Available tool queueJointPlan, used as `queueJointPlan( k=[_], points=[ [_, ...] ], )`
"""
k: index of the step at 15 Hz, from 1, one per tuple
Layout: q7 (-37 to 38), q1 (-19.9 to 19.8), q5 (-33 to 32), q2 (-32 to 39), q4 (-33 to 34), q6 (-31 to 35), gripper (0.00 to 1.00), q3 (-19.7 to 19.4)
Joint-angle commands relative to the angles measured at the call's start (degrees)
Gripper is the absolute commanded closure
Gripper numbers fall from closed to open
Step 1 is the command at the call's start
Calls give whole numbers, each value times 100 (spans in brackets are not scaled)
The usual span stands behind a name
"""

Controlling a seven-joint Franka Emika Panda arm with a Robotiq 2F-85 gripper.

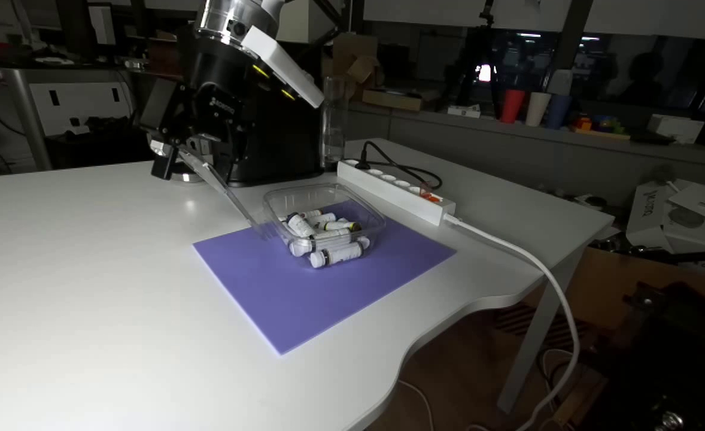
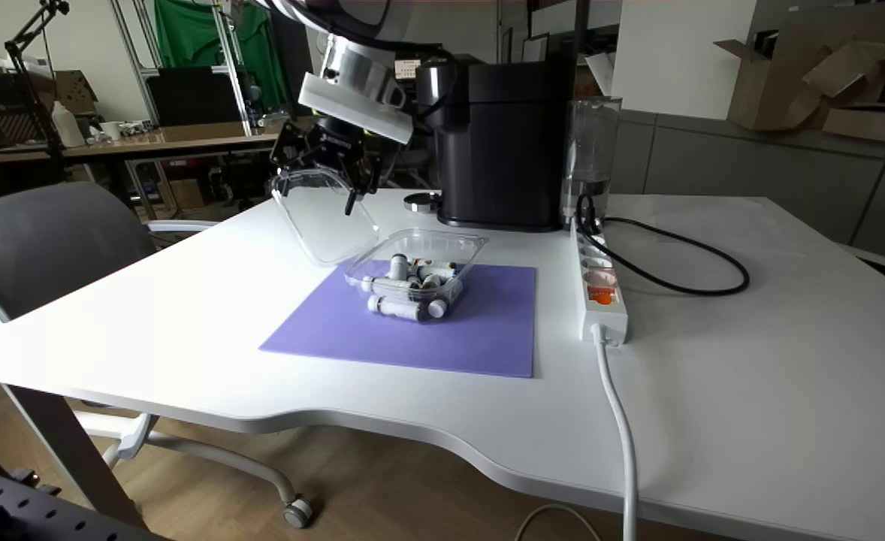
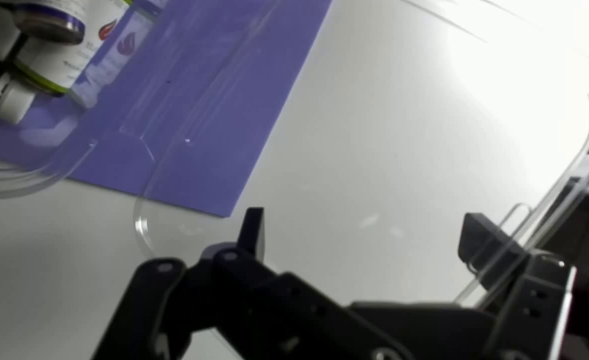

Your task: Open colourless box

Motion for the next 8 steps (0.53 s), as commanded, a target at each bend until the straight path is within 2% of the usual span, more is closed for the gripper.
queueJointPlan(
  k=[1,5,8],
  points=[
    [616,266,-358,-359,-512,791,0,83],
    [1300,574,-1123,-537,-872,1792,0,89],
    [1786,681,-1718,-676,-1020,1992,0,133]
  ],
)
